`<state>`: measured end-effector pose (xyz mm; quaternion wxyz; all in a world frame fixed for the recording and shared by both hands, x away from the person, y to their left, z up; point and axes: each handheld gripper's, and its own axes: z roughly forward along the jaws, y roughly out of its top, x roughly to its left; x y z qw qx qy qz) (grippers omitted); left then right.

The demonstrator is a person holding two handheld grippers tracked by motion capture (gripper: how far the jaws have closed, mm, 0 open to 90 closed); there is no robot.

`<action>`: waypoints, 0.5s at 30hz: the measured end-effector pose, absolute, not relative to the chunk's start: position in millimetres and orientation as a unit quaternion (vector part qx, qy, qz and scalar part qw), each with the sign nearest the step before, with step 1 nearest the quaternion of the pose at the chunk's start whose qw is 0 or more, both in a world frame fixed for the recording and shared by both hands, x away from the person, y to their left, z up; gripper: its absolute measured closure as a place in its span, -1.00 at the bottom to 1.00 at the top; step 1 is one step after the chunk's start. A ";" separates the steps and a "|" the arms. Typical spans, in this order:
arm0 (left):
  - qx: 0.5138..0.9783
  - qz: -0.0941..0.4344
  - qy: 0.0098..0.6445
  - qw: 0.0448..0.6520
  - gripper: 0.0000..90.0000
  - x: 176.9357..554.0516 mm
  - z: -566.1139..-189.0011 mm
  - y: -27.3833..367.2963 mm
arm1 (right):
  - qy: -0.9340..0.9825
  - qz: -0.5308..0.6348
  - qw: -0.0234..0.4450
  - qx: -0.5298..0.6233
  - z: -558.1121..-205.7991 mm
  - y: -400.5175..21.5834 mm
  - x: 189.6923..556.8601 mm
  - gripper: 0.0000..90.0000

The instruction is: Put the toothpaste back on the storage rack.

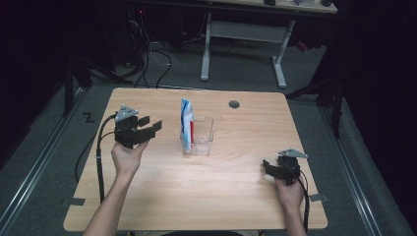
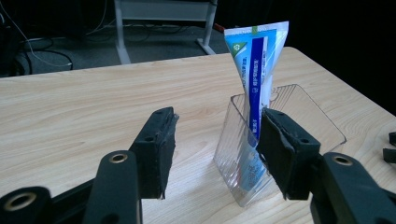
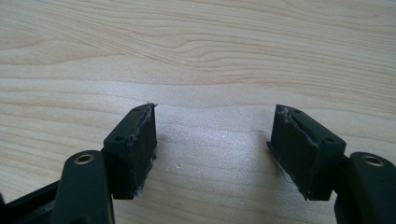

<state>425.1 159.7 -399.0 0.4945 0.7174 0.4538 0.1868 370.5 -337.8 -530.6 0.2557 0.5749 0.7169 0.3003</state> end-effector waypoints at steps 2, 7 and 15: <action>0.716 0.187 0.454 0.495 0.03 423.9 -399.1 161.3 | 0.717 0.300 0.256 0.575 -530.6 -337.8 370.5 -0.30; 0.714 0.187 0.456 0.498 0.03 420.7 -398.9 164.9 | 0.717 0.300 0.256 0.575 -530.6 -337.8 370.5 -0.30; 0.710 0.188 0.458 0.501 0.03 416.6 -399.2 170.1 | 0.717 0.300 0.256 0.575 -530.6 -337.8 370.5 -0.30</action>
